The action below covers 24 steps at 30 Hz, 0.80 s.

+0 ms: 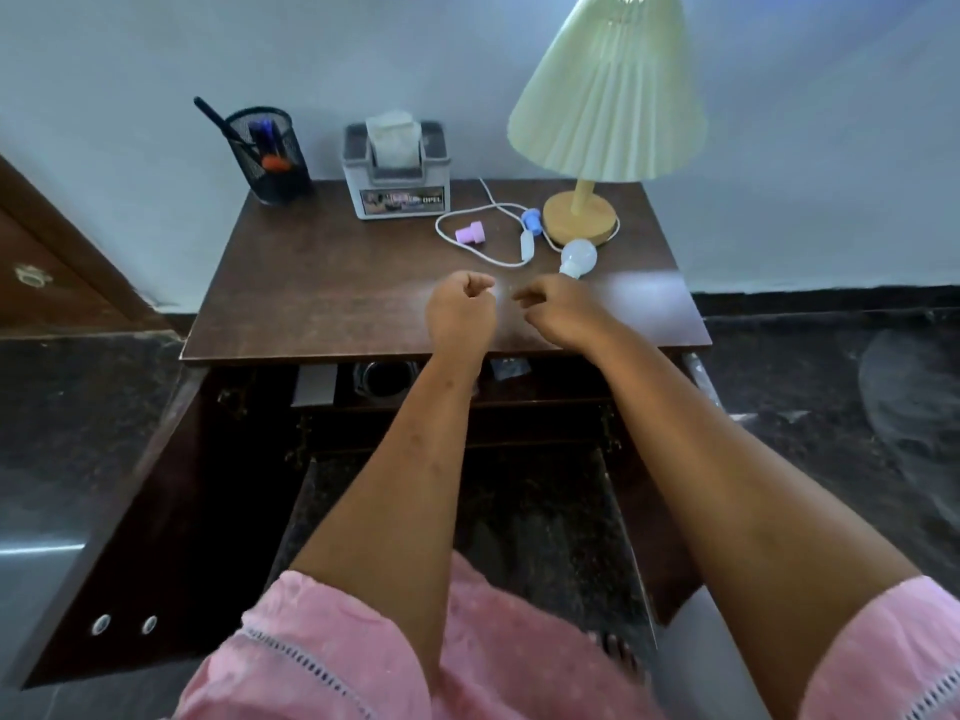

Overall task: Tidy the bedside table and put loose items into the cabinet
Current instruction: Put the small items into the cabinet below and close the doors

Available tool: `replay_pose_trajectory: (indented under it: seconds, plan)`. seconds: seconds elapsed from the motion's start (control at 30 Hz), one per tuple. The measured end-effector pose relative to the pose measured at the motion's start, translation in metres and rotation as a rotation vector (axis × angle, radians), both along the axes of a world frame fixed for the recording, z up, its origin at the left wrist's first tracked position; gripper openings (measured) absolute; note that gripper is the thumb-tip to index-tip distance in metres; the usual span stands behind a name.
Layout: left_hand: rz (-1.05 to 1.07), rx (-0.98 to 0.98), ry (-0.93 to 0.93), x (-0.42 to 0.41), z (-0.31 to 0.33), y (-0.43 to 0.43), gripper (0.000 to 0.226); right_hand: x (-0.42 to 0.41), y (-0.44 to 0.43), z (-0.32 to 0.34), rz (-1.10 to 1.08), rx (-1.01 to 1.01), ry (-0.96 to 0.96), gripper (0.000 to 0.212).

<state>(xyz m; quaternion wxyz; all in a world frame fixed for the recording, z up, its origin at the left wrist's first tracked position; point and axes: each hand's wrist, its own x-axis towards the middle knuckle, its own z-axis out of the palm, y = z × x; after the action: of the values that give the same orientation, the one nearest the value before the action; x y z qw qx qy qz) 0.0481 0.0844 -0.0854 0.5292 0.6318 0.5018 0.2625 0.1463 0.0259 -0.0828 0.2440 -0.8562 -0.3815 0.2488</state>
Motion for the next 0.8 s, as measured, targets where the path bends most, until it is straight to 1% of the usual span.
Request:
replay_pose_trajectory:
  seconds: [0.07,0.17,0.23,0.27,0.3,0.4,0.5,0.6,0.7,0.8]
  plan:
    - [-0.031,0.147,0.062,0.008,-0.005,0.013,0.026,0.010,0.007,0.001,-0.023,0.035,-0.065,0.043]
    - [-0.059,0.369,0.138,0.024,-0.015,0.039,0.031,0.028,0.032,-0.008,-0.054,0.046,-0.317,0.044]
    - [-0.093,0.440,0.177,0.036,-0.023,0.055,0.034,0.039,0.050,-0.008,-0.050,0.028,-0.462,0.041]
    - [-0.118,0.452,0.201,0.041,-0.028,0.062,0.034,0.042,0.059,-0.007,-0.035,-0.004,-0.499,0.038]
    - [-0.148,0.445,0.242,0.047,-0.032,0.069,0.035,0.048,0.069,-0.006,-0.014,-0.030,-0.521,0.038]
    - [-0.211,0.428,0.419,0.056,-0.040,0.085,0.048,0.061,0.096,-0.008,0.067,-0.136,-0.565,0.048]
    - [-0.219,0.452,0.512,0.064,-0.045,0.096,0.050,0.071,0.114,-0.013,0.117,-0.224,-0.616,0.045]
    - [-0.151,0.500,0.510,0.069,-0.048,0.098,0.041,0.073,0.124,-0.011,0.089,-0.316,-0.646,0.045]
    - [-0.093,0.556,0.491,0.070,-0.051,0.099,0.027,0.072,0.129,-0.008,0.059,-0.345,-0.631,0.044]
    - [-0.042,0.595,0.432,0.066,-0.052,0.101,0.024,0.071,0.131,-0.005,0.051,-0.346,-0.619,0.045]
